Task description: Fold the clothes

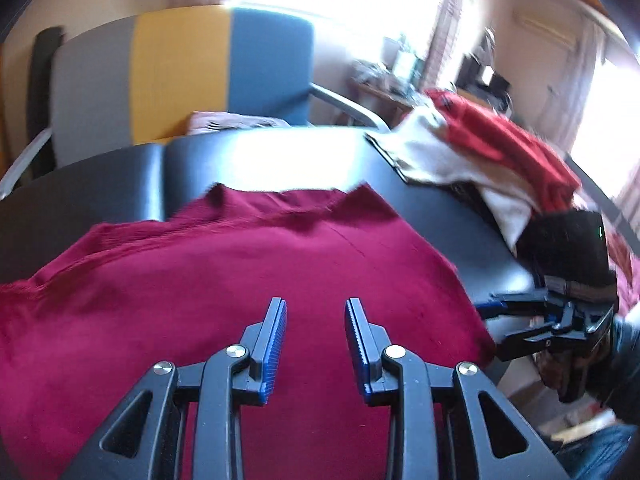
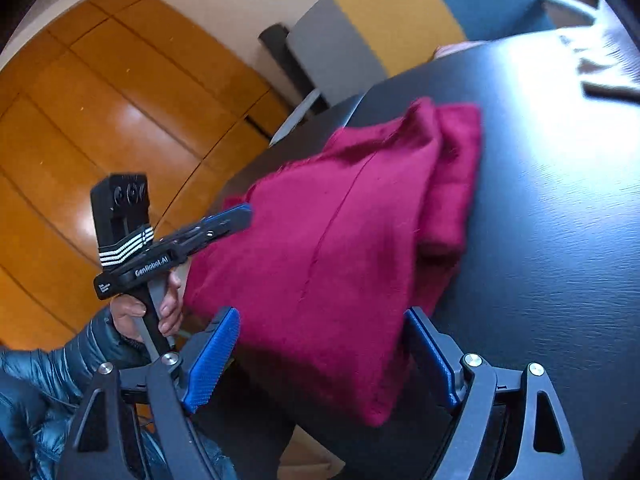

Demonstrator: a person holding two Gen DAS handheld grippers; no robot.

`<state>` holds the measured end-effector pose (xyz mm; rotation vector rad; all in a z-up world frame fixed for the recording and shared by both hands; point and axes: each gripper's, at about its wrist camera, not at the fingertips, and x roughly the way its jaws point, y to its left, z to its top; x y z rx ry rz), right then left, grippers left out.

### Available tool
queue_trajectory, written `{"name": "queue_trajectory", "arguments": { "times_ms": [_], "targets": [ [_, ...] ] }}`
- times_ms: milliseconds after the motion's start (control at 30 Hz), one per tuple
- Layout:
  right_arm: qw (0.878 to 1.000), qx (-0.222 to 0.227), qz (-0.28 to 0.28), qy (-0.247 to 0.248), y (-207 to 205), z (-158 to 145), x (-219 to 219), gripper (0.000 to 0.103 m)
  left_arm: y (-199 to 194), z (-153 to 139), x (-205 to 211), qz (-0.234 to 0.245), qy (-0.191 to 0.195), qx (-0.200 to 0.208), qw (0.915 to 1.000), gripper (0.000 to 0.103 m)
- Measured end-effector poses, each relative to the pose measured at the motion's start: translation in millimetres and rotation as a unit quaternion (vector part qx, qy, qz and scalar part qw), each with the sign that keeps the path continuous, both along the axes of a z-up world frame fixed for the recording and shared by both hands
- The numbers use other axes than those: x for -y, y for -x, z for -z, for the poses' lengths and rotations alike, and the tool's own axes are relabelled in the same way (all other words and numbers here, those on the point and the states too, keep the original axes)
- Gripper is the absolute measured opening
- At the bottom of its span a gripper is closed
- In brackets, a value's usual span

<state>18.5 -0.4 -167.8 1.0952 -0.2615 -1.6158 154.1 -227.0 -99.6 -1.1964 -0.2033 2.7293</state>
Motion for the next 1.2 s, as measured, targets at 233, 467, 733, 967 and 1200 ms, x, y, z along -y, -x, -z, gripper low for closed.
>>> {"name": "queue_trajectory", "arguments": {
  "times_ms": [233, 467, 733, 967, 1200],
  "targets": [
    [0.985, 0.063, -0.16, -0.004, -3, 1, 26, 0.085, 2, 27, -11, 0.01, 0.018, 0.042, 0.9989, 0.03],
    [0.971, 0.008, -0.193, -0.14, -3, -4, 28, 0.043, -1, 26, -14, 0.004, 0.024, 0.033, 0.9991, 0.031],
    [0.982, -0.088, -0.1, -0.136, -3, -53, 27, 0.06, -43, 0, 30, -0.071, -0.034, -0.02, 0.9967, 0.031],
    [0.971, -0.199, -0.038, -0.127, -13, -72, 84, 0.06, -100, 21, 74, -0.16, -0.024, -0.009, 0.9867, 0.031],
    [0.937, -0.296, 0.001, -0.187, -11, -40, 150, 0.059, -140, 48, 83, -0.188, -0.052, -0.006, 0.9807, 0.031]
  ]
}}
